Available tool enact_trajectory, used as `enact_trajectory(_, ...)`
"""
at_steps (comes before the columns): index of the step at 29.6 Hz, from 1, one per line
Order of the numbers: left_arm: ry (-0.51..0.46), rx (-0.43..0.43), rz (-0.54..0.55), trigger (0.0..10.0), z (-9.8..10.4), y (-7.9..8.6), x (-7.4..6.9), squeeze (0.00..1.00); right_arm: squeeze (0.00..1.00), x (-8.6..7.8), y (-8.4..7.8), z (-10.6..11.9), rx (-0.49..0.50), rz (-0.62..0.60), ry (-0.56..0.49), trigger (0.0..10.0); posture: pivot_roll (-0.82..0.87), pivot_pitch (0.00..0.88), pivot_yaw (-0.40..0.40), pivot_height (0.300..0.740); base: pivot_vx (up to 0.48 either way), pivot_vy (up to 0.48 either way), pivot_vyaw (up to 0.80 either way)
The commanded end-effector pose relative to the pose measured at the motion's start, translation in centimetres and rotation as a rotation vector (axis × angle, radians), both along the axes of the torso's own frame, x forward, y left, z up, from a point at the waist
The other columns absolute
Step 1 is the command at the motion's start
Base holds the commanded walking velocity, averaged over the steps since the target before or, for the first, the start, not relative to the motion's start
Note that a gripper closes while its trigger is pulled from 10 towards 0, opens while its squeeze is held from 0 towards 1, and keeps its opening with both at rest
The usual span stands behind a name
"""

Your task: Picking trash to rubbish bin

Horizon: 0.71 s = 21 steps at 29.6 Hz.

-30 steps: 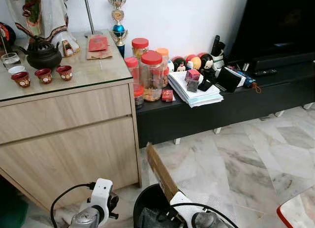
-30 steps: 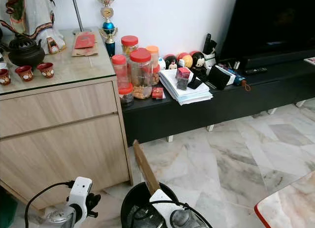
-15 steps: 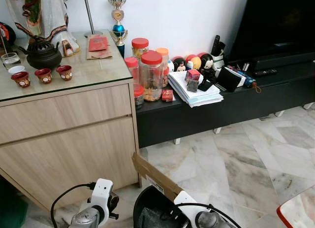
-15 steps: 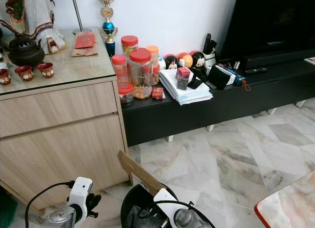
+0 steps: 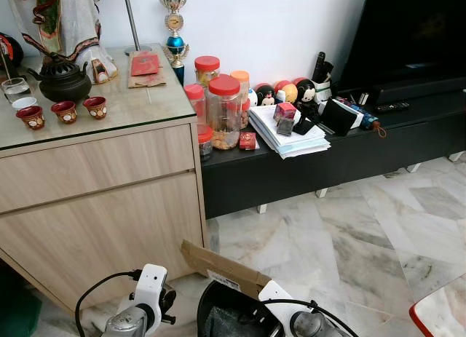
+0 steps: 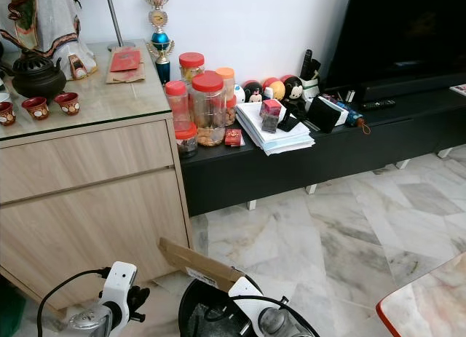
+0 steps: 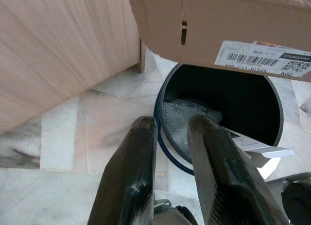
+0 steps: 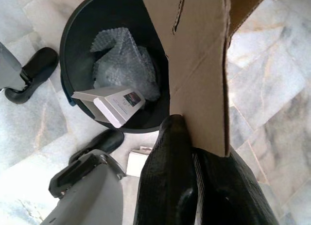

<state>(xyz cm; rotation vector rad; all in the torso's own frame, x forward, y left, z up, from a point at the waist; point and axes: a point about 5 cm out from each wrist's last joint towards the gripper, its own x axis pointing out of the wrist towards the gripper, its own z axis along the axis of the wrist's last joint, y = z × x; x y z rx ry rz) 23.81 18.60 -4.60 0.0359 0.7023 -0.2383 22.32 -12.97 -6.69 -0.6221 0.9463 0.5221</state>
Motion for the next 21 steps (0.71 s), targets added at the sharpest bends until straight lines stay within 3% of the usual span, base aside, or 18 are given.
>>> enact_trajectory(1, 0.012, -0.007, 0.004, 10.0, -0.1, 0.0, -0.1, 0.00, 0.00, 0.5, -0.1, 0.3, -0.008, -0.007, -0.016, 10.0, 0.07, 0.000, -0.028, 0.740, 0.000, 0.000, 0.00)
enact_trajectory(21, 0.015, -0.005, 0.005, 10.0, -0.1, 0.1, -0.2, 0.00, 0.00, 1.3, -1.2, 0.8, -0.062, -0.068, -0.095, 10.0, 0.08, 0.002, -0.025, 0.740, 0.000, 0.000, 0.00)
